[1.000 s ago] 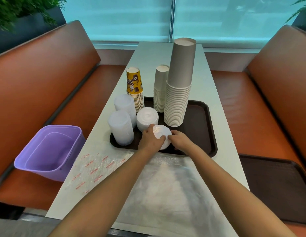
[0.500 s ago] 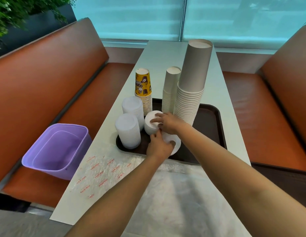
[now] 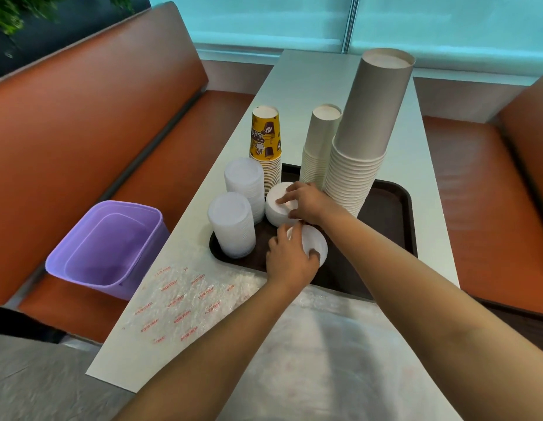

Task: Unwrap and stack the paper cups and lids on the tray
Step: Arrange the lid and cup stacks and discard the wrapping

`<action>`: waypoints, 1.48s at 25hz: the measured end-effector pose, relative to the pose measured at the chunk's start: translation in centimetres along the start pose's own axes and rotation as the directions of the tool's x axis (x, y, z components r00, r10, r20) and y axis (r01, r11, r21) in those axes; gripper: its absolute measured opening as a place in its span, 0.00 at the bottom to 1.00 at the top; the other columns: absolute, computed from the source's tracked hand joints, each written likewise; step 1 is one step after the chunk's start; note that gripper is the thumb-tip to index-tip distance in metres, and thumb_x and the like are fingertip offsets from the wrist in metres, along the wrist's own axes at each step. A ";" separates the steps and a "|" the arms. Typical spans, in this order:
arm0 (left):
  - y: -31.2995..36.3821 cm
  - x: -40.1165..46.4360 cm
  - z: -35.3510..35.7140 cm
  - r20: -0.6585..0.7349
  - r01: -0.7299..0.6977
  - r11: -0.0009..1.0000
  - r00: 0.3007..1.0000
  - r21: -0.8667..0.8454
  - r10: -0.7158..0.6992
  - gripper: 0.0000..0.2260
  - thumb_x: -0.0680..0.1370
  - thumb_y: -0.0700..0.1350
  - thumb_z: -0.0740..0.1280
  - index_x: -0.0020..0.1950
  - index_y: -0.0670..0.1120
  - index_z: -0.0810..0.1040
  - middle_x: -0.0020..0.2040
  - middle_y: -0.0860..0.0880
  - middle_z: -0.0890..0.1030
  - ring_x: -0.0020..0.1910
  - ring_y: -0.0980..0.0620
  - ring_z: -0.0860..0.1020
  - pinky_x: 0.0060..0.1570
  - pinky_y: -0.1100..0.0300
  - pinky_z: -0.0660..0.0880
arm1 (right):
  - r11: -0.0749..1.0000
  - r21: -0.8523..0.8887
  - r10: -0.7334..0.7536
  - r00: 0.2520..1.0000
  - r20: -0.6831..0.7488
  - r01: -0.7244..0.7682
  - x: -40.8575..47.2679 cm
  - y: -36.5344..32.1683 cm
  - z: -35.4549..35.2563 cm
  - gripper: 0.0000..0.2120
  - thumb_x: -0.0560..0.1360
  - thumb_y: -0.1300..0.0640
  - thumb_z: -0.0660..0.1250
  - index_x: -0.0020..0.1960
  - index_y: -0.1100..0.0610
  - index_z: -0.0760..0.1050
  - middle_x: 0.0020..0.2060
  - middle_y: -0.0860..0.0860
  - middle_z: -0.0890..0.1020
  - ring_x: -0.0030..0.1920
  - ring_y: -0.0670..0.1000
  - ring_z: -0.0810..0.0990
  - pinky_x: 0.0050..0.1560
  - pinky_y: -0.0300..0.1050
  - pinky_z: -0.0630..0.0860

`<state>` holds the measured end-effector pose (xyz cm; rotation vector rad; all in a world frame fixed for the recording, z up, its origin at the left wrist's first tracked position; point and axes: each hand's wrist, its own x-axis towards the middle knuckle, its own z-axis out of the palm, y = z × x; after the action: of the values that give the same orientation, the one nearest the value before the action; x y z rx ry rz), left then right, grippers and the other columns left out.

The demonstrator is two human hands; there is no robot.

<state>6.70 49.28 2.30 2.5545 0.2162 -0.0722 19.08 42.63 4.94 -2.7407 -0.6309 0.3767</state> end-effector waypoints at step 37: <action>-0.6 0.4 -1.4 -0.156 0.112 0.825 0.987 0.554 -0.029 0.34 0.77 0.63 0.57 0.72 0.40 0.56 0.71 0.39 0.62 0.70 0.41 0.61 0.62 0.51 0.67 | 0.999 -0.015 0.045 0.999 0.015 -0.045 0.4 -1.1 -0.6 0.23 0.77 0.59 0.65 0.71 0.50 0.67 0.68 0.52 0.68 0.68 0.58 0.63 0.64 0.52 0.67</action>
<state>6.98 50.59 3.08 3.1486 0.3953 0.0231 19.25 43.64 5.84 -2.7720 -0.5790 0.4059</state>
